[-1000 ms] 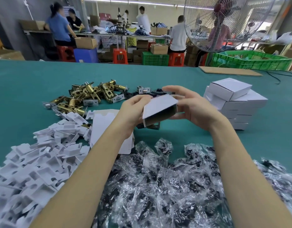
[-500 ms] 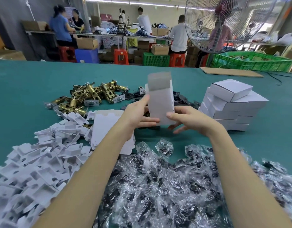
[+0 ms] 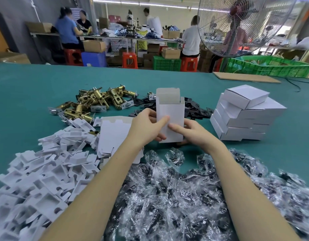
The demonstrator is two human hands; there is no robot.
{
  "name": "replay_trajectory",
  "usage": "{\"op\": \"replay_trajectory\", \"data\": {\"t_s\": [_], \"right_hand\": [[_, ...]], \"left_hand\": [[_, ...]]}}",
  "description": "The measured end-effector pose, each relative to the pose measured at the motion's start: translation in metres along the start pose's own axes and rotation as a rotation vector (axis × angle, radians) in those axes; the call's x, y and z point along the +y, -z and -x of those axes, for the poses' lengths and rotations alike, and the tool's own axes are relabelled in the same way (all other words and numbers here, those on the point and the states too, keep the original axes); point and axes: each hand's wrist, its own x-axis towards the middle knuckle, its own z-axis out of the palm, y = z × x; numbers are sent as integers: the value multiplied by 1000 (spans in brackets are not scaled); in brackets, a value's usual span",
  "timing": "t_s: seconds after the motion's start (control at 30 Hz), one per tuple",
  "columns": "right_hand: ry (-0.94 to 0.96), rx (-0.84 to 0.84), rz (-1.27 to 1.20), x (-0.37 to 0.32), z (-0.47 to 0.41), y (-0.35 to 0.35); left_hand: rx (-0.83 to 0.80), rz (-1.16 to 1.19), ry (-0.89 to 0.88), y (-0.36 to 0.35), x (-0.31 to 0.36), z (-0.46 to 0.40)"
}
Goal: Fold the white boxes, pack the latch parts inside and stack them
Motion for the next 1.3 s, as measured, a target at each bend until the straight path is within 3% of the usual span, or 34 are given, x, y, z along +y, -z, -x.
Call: {"op": "replay_trajectory", "data": {"t_s": [0.13, 0.27, 0.33, 0.5, 0.7, 0.87, 1.1, 1.2, 1.3], "right_hand": [[7, 74, -19, 2, -3, -4], [-30, 85, -43, 2, -5, -5], [-48, 88, -52, 2, -5, -4], [-60, 106, -66, 2, -6, -6], [-76, 122, -64, 3, -6, -6], [-81, 124, -59, 5, -6, -6], [-86, 122, -54, 2, -4, -7], [-86, 123, -49, 2, -3, -7], [-84, 122, -46, 2, -3, -6]], "left_hand": [[-9, -2, -7, 3, 3, -3], [65, -146, -35, 15, 5, -12], [95, -264, -24, 23, 8, -23], [-70, -828, 78, 35, 19, -78], [-10, -1119, 148, 36, -15, -123], [18, -1063, 192, 35, -25, -143], [127, -1158, 162, 33, -32, -138], [213, -1024, 93, 36, -30, -136], [305, -746, 4, 41, -22, -135]]}}
